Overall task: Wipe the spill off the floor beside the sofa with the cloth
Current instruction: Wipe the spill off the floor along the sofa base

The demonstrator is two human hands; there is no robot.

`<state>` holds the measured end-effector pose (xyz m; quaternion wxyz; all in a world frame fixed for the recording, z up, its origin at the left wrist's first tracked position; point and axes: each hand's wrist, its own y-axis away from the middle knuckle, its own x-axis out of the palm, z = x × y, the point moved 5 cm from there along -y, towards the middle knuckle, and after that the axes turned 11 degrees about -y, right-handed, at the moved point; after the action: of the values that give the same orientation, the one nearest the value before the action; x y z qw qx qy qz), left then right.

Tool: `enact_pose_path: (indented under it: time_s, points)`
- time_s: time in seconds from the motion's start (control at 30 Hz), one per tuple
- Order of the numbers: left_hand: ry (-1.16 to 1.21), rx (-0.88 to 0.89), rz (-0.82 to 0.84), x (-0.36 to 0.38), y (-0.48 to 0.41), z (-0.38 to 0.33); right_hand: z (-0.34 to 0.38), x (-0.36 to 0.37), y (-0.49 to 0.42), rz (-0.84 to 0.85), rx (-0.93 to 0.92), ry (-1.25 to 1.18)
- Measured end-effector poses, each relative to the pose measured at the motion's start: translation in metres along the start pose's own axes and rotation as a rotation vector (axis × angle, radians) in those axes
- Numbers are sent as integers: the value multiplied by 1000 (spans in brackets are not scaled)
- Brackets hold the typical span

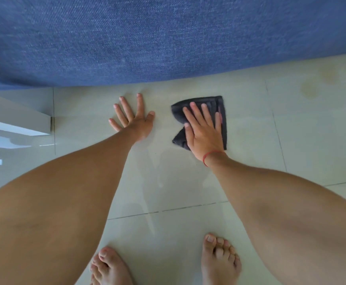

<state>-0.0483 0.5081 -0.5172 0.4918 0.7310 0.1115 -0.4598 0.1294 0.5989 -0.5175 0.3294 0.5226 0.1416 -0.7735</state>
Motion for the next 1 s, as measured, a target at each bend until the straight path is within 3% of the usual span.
enact_pose_path:
  time_s: [0.17, 0.33, 0.4, 0.6, 0.7, 0.8, 0.87, 1.0]
  points:
    - [10, -1, -30, 2, -1, 0, -39, -18, -11, -102, 292, -41]
    - [6, -5, -24, 2, -2, -1, -26, -17, -66, -231, 536, -127]
    - [11, -8, -27, 3, -1, -2, -10, -13, -82, -220, 495, -130]
    - [118, 15, -34, -1, 2, 0, 54, 15, -64, -26, 64, -6]
    - [228, 37, -169, -8, 7, 11, 59, 21, -39, 52, -34, -11]
    - [167, 40, -274, -13, 11, 16, 35, 12, -16, 78, -158, -7]
    - [102, 41, -255, -12, 8, 5, 6, -1, -6, 29, -92, -9]
    - [12, 16, -154, 3, 1, -23, -51, -24, -18, -145, 301, -61]
